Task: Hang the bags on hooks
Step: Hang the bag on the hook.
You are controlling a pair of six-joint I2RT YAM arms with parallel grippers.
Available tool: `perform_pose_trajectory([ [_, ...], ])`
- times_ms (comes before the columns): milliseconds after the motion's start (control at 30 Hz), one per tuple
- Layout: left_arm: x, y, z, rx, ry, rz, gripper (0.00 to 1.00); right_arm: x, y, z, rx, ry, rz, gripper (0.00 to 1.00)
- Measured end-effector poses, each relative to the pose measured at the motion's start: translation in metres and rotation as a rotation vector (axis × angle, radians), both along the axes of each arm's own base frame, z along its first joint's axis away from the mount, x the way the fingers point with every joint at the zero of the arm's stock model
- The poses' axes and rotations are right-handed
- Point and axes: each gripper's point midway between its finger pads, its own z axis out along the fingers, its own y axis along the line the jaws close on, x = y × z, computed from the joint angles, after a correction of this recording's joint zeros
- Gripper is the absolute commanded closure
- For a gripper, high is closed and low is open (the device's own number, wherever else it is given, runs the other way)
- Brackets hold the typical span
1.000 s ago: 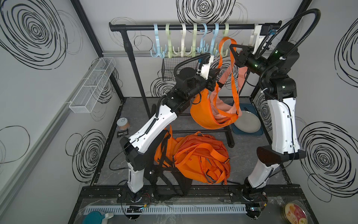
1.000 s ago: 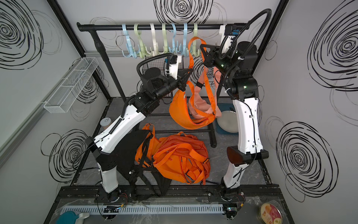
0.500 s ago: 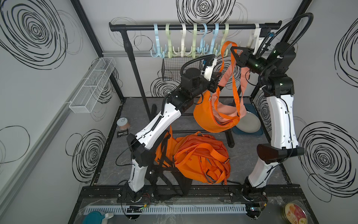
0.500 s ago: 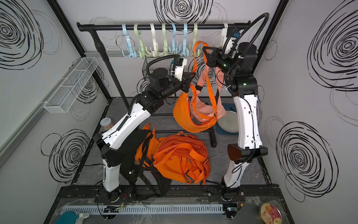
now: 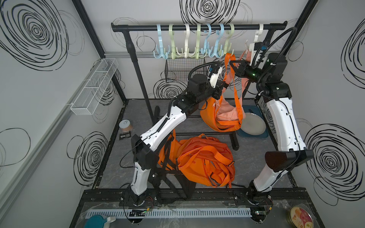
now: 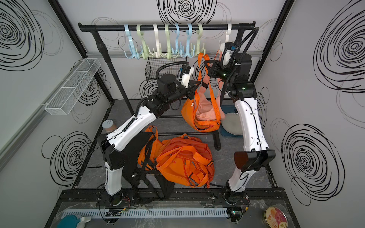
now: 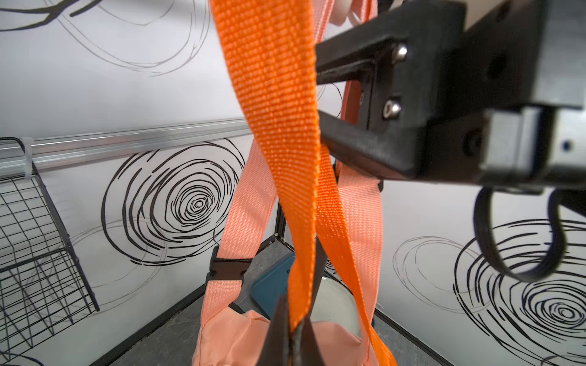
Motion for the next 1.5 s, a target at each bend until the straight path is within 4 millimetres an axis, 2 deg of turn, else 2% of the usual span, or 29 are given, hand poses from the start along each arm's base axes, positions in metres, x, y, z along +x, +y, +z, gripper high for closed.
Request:
perform_pose_trajectory([
  [167,0.000,-0.001,-0.004,0.001,0.011,-0.004,1.00,-0.015,-0.014,-0.001,0.000,-0.007,-0.046,1.00],
  [367,0.002,-0.005,-0.006,-0.008,0.012,-0.016,1.00,-0.026,-0.047,-0.004,0.013,-0.021,-0.146,1.00],
  [533,0.004,-0.010,-0.003,-0.023,0.003,-0.025,1.00,-0.034,-0.060,0.000,0.027,-0.037,-0.190,1.00],
  [600,0.004,-0.012,-0.002,-0.027,0.001,-0.028,0.88,-0.036,-0.064,0.002,0.030,-0.040,-0.204,1.00],
  [767,0.003,-0.013,-0.004,-0.019,0.005,-0.031,0.46,-0.036,-0.076,-0.009,0.035,-0.017,-0.261,1.00],
  [900,-0.001,-0.009,-0.016,0.011,0.026,-0.030,0.25,-0.038,-0.079,-0.011,0.044,-0.014,-0.266,0.99],
  [967,-0.006,-0.003,-0.024,0.035,0.036,-0.026,0.17,-0.041,-0.078,-0.008,0.051,-0.018,-0.260,0.86],
  [1033,-0.013,0.006,-0.027,0.056,0.040,-0.023,0.10,-0.045,-0.075,-0.005,0.053,-0.026,-0.252,0.67],
  [1133,-0.028,0.022,-0.021,0.069,0.026,-0.012,0.01,-0.055,-0.071,0.004,0.054,-0.048,-0.243,0.41],
  [1200,-0.041,0.036,-0.013,0.073,0.006,0.001,0.01,-0.065,-0.070,0.011,0.056,-0.067,-0.246,0.32],
  [1367,-0.074,0.080,-0.006,0.077,-0.048,0.064,0.01,-0.106,-0.076,0.029,0.066,-0.125,-0.294,0.23],
  [1500,-0.094,0.118,-0.024,0.089,-0.053,0.146,0.01,-0.150,-0.081,0.026,0.069,-0.156,-0.330,0.20],
])
